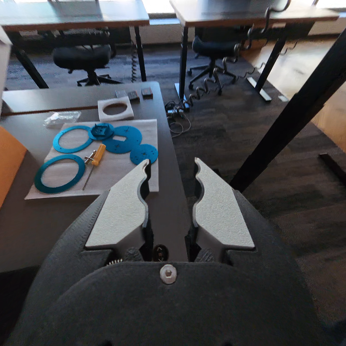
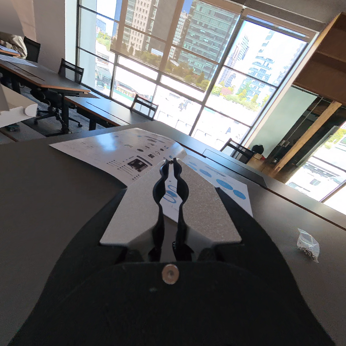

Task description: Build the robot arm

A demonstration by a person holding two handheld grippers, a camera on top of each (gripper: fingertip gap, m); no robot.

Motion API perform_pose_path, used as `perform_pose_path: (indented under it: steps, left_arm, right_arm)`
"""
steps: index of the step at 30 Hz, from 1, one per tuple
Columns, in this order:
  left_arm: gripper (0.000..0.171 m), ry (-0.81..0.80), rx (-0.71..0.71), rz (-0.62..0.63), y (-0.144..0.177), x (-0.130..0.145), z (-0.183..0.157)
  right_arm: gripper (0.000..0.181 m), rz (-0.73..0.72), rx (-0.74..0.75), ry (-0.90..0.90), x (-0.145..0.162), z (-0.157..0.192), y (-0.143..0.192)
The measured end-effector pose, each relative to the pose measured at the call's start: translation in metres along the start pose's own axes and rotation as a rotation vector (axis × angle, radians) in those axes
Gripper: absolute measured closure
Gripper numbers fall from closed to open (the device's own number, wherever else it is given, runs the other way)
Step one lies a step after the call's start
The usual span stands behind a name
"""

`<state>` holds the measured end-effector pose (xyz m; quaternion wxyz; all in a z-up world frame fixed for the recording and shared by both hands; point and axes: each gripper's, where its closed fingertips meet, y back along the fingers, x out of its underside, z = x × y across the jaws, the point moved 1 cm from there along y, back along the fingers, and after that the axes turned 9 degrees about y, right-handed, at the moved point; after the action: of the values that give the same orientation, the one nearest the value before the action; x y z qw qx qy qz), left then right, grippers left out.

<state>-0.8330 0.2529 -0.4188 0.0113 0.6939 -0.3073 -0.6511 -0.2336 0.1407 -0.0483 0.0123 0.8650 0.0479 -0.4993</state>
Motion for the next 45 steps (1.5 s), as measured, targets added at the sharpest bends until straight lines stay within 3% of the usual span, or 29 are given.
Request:
perform_pose_path:
  steps: [4, 6, 12, 26, 39, 41, 43, 45]
  left_arm:
    - [0.127, -0.038, -0.020, 0.116, -0.084, 0.056, 0.066]
    - [0.127, -0.028, 0.024, 0.170, -0.115, 0.075, 0.079]
    - [0.136, -0.125, 0.025, 0.275, -0.165, 0.110, 0.099]
    - [0.148, -0.083, 0.112, 0.284, -0.179, 0.116, 0.102]
    - [0.154, -0.101, 0.062, 0.316, -0.164, 0.118, 0.119]
    - [0.148, -0.071, 0.076, 0.322, -0.163, 0.119, 0.118]
    - [0.131, -0.029, 0.053, 0.322, -0.161, 0.115, 0.120]
    - [0.128, 0.032, 0.053, 0.292, -0.148, 0.103, 0.116]
  right_arm:
    - [0.178, 0.062, 0.040, 0.061, -0.010, 0.031, -0.023]
    - [0.178, 0.100, 0.053, 0.105, -0.010, 0.041, -0.031]
    - [0.178, 0.181, 0.131, 0.171, -0.005, 0.039, -0.039]
    - [0.178, 0.305, 0.114, 0.291, 0.015, 0.045, -0.050]
    - [0.178, 0.308, 0.091, 0.309, 0.015, 0.051, -0.053]
    - [0.178, 0.300, 0.085, 0.304, 0.014, 0.052, -0.053]
    - [0.178, 0.285, 0.077, 0.297, 0.012, 0.053, -0.053]
    - [0.178, 0.257, 0.067, 0.279, 0.008, 0.055, -0.052]
